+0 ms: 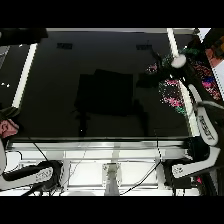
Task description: Fold the clothes and pants, and hang the long-sleeved shirts on hangers.
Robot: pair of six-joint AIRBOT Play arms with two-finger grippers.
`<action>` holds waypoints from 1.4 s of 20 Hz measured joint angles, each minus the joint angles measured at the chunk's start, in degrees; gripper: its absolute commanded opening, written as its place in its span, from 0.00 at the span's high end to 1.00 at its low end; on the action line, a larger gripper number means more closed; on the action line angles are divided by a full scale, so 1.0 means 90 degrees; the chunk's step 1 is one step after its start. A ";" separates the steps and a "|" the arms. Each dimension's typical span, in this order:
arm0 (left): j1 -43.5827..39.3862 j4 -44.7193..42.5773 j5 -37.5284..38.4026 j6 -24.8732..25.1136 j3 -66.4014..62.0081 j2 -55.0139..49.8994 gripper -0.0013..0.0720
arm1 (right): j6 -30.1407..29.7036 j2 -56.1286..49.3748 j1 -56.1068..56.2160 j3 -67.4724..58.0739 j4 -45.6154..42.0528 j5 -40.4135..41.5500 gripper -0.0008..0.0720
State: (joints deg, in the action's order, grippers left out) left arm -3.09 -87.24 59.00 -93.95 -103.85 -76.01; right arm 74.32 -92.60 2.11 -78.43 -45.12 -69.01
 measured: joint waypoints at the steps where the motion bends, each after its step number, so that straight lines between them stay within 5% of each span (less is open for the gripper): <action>1: 0.0092 -0.0221 0.0061 0.0024 0.0000 0.0155 0.97 | -0.0204 0.0209 -0.0138 0.0733 0.0510 0.0357 0.59; 2: 0.0182 -0.0401 0.0097 0.0039 0.0000 0.0282 0.97 | -0.0364 0.0342 -0.0226 0.1411 0.1005 0.0702 0.22; 6: 0.0559 -0.0818 0.0189 0.0080 -0.0002 0.0726 0.97 | -0.0670 0.0279 -0.0211 0.2557 0.2312 0.1219 0.20; 8: 0.0648 -0.0908 0.0189 0.0083 -0.0002 0.0845 0.97 | -0.0733 0.0041 -0.0068 0.2523 0.2586 0.1229 0.11; 12: 0.0721 -0.0976 0.0214 0.0083 -0.0002 0.0925 0.97 | -0.0789 -0.0590 0.0223 0.1855 0.2827 0.1010 0.13; 13: 0.0731 -0.0991 0.0216 0.0083 -0.0002 0.0930 0.97 | -0.0794 -0.0736 0.0291 0.1664 0.2839 0.0942 0.15; 14: 0.0738 -0.0996 0.0216 0.0085 -0.0002 0.0942 0.97 | -0.0801 -0.0874 0.0357 0.1462 0.2834 0.0899 0.31; 16: 0.0746 -0.1008 0.0219 0.0083 -0.0002 0.0947 0.97 | -0.0738 -0.1071 0.0437 0.1137 0.2773 0.0855 0.82; 17: 0.0746 -0.1008 0.0219 0.0085 -0.0002 0.0950 0.97 | -0.0690 -0.1137 0.0461 0.1013 0.2698 0.0845 0.96; 22: 0.0746 -0.1018 0.0216 0.0083 -0.0002 0.0952 0.97 | -0.0410 -0.1260 0.0187 0.0743 0.2460 0.1098 0.97; 28: 0.0746 -0.1020 0.0216 0.0085 -0.0002 0.0952 0.97 | 0.0304 -0.0753 -0.1518 0.0687 0.1855 0.1314 0.98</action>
State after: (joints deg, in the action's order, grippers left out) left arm 3.62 -96.42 60.95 -93.19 -103.88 -67.44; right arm 77.06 -99.37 -11.55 -72.25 -28.42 -57.19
